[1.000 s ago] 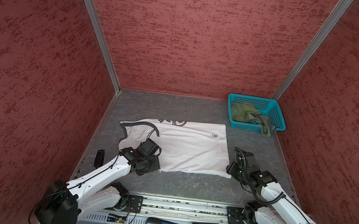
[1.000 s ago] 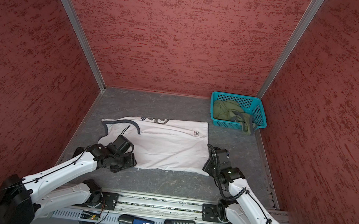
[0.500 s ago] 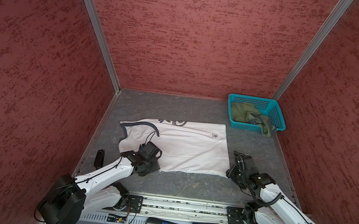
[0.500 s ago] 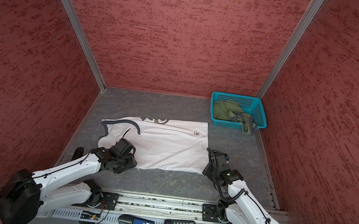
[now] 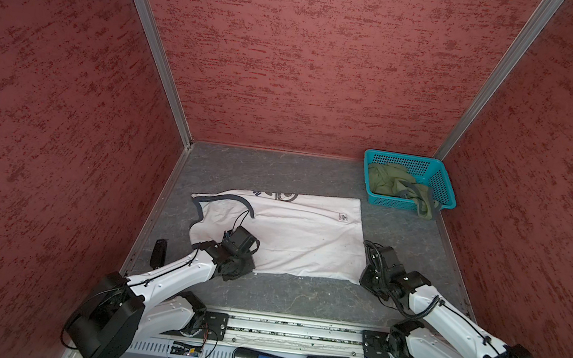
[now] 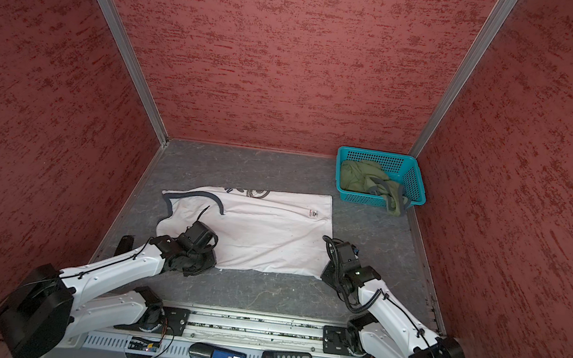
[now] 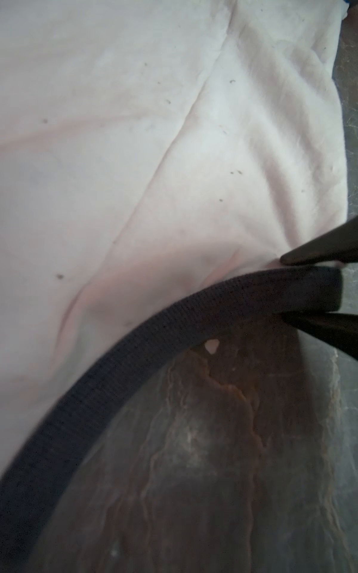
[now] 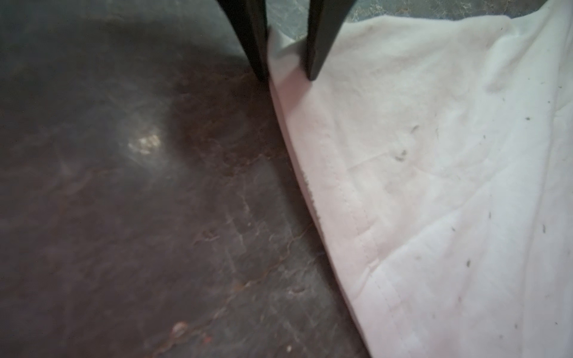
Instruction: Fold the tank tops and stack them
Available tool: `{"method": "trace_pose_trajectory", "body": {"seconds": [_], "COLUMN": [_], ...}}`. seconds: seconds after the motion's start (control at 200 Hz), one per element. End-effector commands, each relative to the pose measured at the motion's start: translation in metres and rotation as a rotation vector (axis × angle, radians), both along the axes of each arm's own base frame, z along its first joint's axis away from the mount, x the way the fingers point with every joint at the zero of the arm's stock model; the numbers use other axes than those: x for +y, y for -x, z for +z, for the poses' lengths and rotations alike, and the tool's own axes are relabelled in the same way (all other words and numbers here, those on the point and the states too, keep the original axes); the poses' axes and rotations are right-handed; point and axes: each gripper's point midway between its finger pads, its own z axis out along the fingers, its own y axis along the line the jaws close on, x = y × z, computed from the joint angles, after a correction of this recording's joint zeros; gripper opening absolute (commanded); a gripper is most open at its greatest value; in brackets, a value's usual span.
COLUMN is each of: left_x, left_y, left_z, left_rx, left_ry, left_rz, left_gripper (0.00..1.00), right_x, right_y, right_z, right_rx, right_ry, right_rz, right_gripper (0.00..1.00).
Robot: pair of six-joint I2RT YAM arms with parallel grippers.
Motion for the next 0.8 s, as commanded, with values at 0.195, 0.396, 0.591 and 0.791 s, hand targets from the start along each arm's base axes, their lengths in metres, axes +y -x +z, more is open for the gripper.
{"method": "trace_pose_trajectory", "body": {"seconds": [0.195, 0.396, 0.591, 0.791], "left_x": [-0.003, 0.001, 0.0, 0.001], "left_y": [-0.03, -0.064, -0.111, -0.15], "left_z": [0.043, 0.06, 0.063, 0.052], "left_rx": [-0.111, -0.14, -0.118, -0.089], "left_ry": [0.008, 0.034, 0.027, 0.031], "left_rz": [0.014, 0.055, 0.066, 0.09], "left_gripper": [0.18, 0.17, 0.18, 0.18], "right_x": [-0.007, -0.003, 0.002, 0.001], "right_y": [-0.038, -0.083, -0.137, -0.178], "right_z": [0.058, 0.088, 0.097, 0.09], "right_rx": [-0.167, -0.272, -0.329, -0.335], "right_ry": [0.094, 0.161, 0.197, 0.201], "right_rz": [0.008, 0.024, 0.039, 0.042], "right_gripper": [0.1, 0.1, 0.11, 0.13]}}
